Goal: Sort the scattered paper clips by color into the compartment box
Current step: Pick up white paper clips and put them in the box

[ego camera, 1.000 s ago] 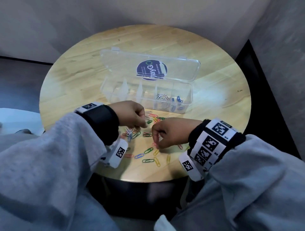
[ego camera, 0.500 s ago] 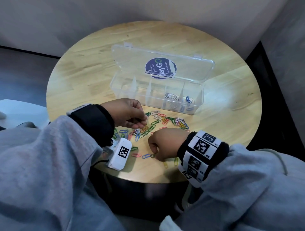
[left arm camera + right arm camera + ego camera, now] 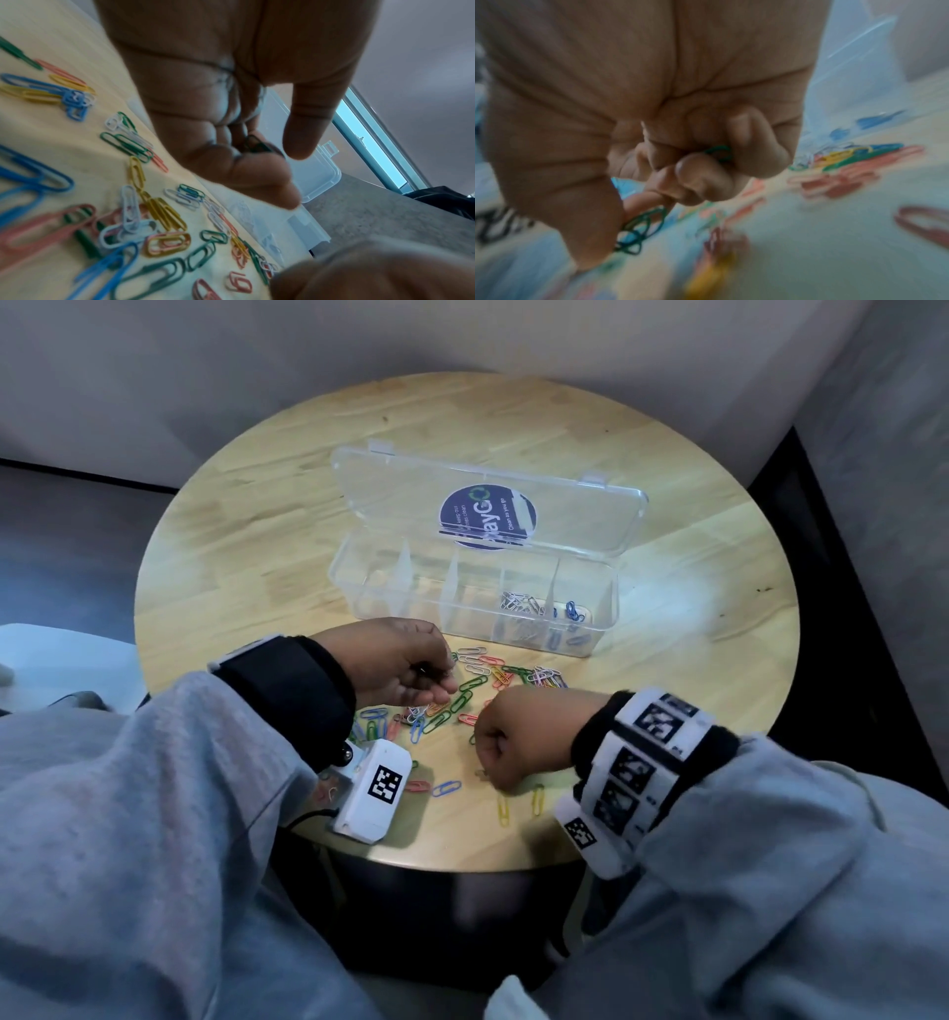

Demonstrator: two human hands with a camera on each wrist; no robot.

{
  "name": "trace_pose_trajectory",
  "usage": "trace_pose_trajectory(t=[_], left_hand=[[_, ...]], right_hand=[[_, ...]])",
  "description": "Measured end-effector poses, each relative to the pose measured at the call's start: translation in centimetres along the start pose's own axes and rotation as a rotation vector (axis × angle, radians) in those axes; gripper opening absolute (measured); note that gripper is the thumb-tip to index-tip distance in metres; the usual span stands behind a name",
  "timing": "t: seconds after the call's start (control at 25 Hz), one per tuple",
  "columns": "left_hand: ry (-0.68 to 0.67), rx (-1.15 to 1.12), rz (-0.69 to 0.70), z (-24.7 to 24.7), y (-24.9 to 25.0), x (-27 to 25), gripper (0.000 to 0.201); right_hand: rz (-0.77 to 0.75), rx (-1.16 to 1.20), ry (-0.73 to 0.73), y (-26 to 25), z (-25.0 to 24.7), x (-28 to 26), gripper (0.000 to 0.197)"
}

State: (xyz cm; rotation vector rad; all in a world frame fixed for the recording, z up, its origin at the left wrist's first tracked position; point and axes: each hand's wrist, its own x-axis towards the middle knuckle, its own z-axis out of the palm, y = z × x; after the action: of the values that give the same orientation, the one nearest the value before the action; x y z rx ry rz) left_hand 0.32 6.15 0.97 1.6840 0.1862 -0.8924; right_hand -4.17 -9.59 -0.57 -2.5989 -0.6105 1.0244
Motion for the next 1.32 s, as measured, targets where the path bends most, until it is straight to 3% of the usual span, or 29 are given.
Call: trace_pose_trajectory(t=[0.2, 0.28, 0.36, 0.56, 0.68, 0.76, 0.88, 0.96, 1.12, 1.32], left_hand=[[0.052, -0.003, 0.076, 0.5, 0.6, 0.2, 0.021], [0.072, -0.002, 0.080, 0.7, 1.1, 0.2, 0.021], [0.078, 0.018, 0.072, 1.0, 1.4, 0.1, 0.027], [0.010, 0.001, 0.067, 2.1, 1.9, -0.3, 0.044], [0.032, 0.040, 0.034, 2.2, 2.0, -0.2, 0.031], [0.085, 0.230, 0.030, 2.4, 2.1, -0.1, 0.015], [0.095, 0.913, 0.080, 3.1, 1.7, 0.0, 0.010], [0.114, 1.204, 0.110, 4.3, 1.4, -0.2, 0.009], [0.083, 1.402, 0.133, 6.1, 0.5, 0.9, 0.023], [0.086, 1.445, 0.082, 6.6, -0.2, 1.6, 0.016]], right_hand=[[0.079, 0.553, 0.373, 4.4, -4.6, -2.9, 0.018], [0.083, 0.823, 0.452, 5.8, -5.1, -3.8, 0.020], [0.076, 1.025, 0.445, 6.4, -4.8, -4.2, 0.018], [0.127, 1.147, 0.357, 6.9, -4.1, -4.9, 0.028], [0.134, 1.204, 0.351, 6.9, -4.0, -5.0, 0.030], [0.166, 1.122, 0.334, 7.0, -3.9, -5.0, 0.026], [0.305, 0.730, 0.309, 7.7, -3.7, -5.0, 0.016], [0.374, 0.549, 0.300, 8.2, -3.7, -5.2, 0.010], [0.391, 0.402, 0.228, 8.4, -3.4, -5.5, 0.009], [0.389, 0.269, 0.121, 8.5, -2.4, -5.7, 0.010]])
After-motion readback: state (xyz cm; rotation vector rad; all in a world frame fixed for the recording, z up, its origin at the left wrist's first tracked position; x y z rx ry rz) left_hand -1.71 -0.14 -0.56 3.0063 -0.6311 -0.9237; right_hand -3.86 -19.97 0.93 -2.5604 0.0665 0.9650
